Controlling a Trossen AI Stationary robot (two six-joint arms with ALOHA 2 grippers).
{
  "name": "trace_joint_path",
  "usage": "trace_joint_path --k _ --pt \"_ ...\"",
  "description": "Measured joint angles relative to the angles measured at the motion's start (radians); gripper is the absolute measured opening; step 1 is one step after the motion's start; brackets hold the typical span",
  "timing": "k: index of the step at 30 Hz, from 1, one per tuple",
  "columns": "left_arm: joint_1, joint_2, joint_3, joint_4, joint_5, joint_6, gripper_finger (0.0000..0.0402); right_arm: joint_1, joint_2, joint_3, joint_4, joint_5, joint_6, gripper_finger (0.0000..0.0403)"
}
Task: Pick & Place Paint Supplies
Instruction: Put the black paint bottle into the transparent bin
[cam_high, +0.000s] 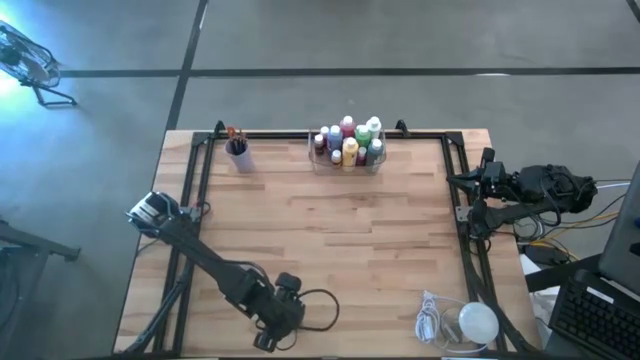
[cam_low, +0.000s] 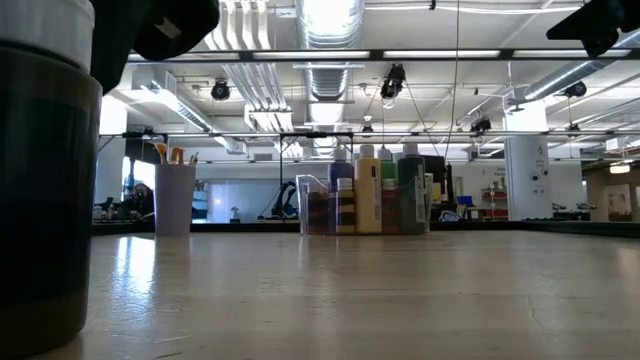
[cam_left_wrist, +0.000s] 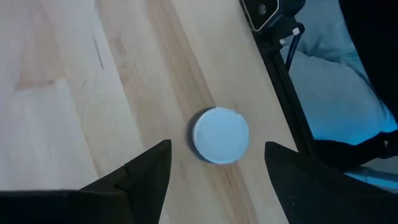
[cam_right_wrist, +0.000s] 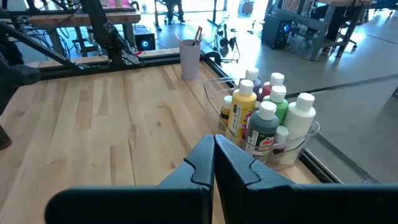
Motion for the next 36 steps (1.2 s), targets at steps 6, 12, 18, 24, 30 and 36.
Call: trace_joint_path --k 6,12,18,24,30,36 --pt "0.004 0.0 -0.005 0.03 0.004 0.066 0.0262 0.0 0.0 0.0 0.0 0.0 0.0 0.0008" --pt "0.027 0.0 -0.041 0.094 0.059 0.11 0.0262 0.0 0.0 0.0 0.0 0.0 0.0 0.0008" --pt "0.047 0.0 -0.068 0.129 0.13 0.095 0.0261 0.0 0.0 0.0 0.0 0.0 0.0 0.0008" --pt "0.047 0.0 -0.068 0.137 0.131 0.123 0.0261 0.0 0.0 0.0 0.0 0.0 0.0 0.0008" --pt "0.047 0.0 -0.067 0.145 0.128 0.151 0.0261 0.0 0.0 0.0 0.0 0.0 0.0 0.0008" --pt "0.054 0.0 -0.067 0.147 0.127 0.166 0.0261 0.0 0.0 0.0 0.0 0.0 0.0 0.0008"
